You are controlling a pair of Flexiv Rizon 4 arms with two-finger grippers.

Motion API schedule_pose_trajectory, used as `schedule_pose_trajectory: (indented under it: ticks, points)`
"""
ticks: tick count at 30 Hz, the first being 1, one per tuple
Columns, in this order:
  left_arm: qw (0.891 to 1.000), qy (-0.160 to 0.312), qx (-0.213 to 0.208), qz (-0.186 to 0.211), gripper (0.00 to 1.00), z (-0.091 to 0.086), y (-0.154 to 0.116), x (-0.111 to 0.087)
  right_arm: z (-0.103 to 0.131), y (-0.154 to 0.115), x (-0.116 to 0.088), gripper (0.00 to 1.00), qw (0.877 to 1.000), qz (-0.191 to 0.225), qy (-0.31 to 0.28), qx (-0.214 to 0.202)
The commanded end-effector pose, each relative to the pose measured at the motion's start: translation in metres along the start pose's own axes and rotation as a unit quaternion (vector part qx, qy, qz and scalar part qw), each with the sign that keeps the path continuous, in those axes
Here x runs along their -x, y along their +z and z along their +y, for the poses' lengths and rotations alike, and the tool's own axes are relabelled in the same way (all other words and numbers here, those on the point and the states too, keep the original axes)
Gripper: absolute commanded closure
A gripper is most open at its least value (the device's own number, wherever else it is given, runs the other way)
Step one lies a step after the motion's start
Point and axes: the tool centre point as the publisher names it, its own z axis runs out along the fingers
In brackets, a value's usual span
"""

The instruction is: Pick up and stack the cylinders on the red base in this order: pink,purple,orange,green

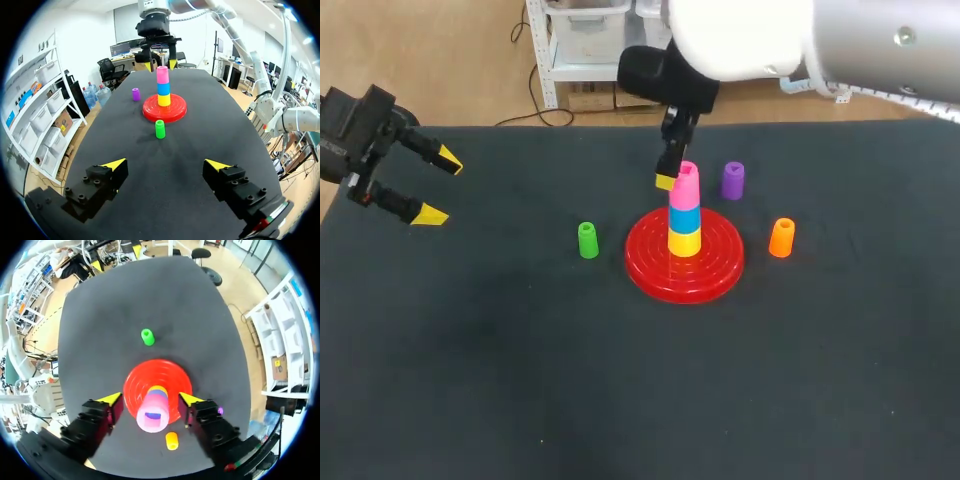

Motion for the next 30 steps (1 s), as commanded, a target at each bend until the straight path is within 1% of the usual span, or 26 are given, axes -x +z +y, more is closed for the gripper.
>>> schedule_pose_trajectory:
  ticks: [1,3,7,11,15,17,19,20,26,27,30]
  points:
    - [1.000,0.000,0.001,0.000,0.00,-0.001,0.000,0.000,0.006,-0.017,-0.014,0.00,0.999,-0.039,-0.001,-0.032]
    - [1.000,0.000,0.001,0.000,0.00,-0.001,0.000,0.000,-0.001,-0.024,-0.019,0.00,0.998,-0.040,0.003,-0.043]
    - [1.000,0.000,0.001,0.000,0.00,-0.001,0.000,0.000,-0.023,-0.033,-0.033,0.00,0.997,-0.043,0.025,-0.055]
    - [1.000,0.000,0.001,0.000,0.00,-0.001,0.000,0.000,-0.044,-0.033,-0.040,0.00,0.997,-0.035,0.039,-0.058]
    - [1.000,0.000,0.001,0.000,0.00,-0.001,0.000,0.000,-0.068,-0.020,-0.047,0.00,0.997,-0.003,0.057,-0.049]
    - [1.000,0.000,0.001,0.000,0.00,-0.001,0.000,0.000,-0.076,-0.013,-0.049,0.00,0.997,-0.004,0.060,-0.039]
    - [1.000,0.000,0.001,0.000,0.00,-0.001,0.000,0.000,-0.085,-0.006,-0.053,0.00,0.997,0.012,0.068,-0.038]
    - [1.000,0.000,0.001,0.000,0.00,-0.001,0.000,0.000,-0.088,-0.003,-0.055,0.00,0.997,0.011,0.067,-0.038]
    - [1.000,0.000,0.001,0.000,0.00,-0.001,0.000,0.000,-0.102,0.019,-0.062,0.00,0.995,0.051,0.076,-0.041]
    - [1.000,0.000,0.001,0.000,0.00,-0.001,0.000,0.000,-0.103,0.022,-0.062,0.00,0.995,0.052,0.075,-0.041]
    - [1.000,0.000,0.001,0.000,0.00,-0.001,0.000,0.000,-0.105,0.030,-0.065,0.00,0.993,0.077,0.076,-0.045]
